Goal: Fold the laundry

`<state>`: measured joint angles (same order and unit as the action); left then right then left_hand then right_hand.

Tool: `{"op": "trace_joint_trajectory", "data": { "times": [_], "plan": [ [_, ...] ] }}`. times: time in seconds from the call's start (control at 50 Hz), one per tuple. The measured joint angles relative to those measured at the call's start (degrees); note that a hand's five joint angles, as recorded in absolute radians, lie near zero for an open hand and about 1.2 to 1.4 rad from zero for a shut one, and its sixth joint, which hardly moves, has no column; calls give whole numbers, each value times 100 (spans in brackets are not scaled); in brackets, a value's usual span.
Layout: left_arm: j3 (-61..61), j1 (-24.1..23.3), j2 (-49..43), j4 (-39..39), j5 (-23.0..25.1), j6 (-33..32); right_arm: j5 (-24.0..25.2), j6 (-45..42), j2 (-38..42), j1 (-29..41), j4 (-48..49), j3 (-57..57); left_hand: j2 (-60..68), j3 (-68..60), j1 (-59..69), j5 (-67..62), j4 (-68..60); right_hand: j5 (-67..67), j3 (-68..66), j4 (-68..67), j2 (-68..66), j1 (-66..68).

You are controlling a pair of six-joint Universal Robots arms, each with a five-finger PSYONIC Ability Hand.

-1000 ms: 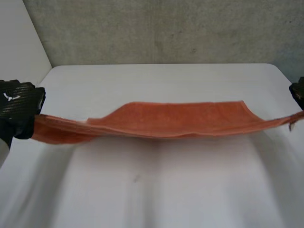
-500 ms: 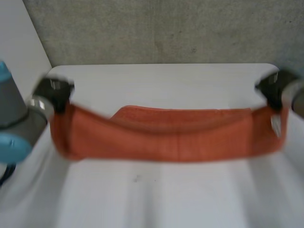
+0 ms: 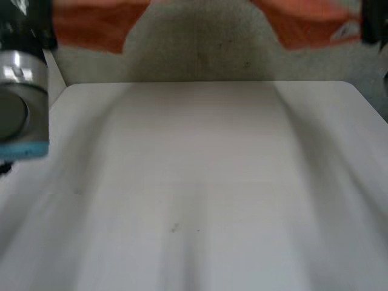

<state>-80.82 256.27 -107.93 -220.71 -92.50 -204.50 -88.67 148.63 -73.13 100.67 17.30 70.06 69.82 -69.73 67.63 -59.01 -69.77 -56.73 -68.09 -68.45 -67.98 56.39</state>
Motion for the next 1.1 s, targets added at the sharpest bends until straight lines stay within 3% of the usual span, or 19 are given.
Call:
{"op": "trace_joint_trajectory", "data": {
  "times": [0.26,0.4,0.5,0.6,0.7,0.74,0.94,1.1],
  "plan": [
    [-1397,19,-1225,-54,49,206,340,-94,1148,-12,-155,1312,0,0,0,1,0,0,0,0,0,0],
    [-1944,34,-1175,195,41,44,321,-291,1117,-61,-605,1616,0,0,0,0,0,0,0,0,0,0],
    [-2438,69,-474,1012,19,-368,341,-714,481,-239,-1446,1839,1,0,0,0,0,0,0,0,0,-6],
    [-2953,149,796,3065,-6,-898,399,-1854,-608,-690,-3319,2084,1,0,0,0,0,0,0,0,0,0],
    [-3042,188,1476,4406,39,-1010,542,-2578,-1009,-971,-4389,2132,1,0,0,0,0,0,0,0,0,0],
    [-2988,196,1572,4581,73,-1011,619,-2730,-1026,-1028,-4540,2106,1,0,0,1,0,0,0,0,0,-6],
    [-2219,176,636,3649,213,-1014,656,-2554,32,-975,-3780,1669,1,0,0,0,0,0,0,0,0,-6],
    [-813,119,-1172,2693,194,-1016,319,-1909,1468,-542,-2461,666,1,0,0,2,0,0,0,0,0,0]
  ]
}}
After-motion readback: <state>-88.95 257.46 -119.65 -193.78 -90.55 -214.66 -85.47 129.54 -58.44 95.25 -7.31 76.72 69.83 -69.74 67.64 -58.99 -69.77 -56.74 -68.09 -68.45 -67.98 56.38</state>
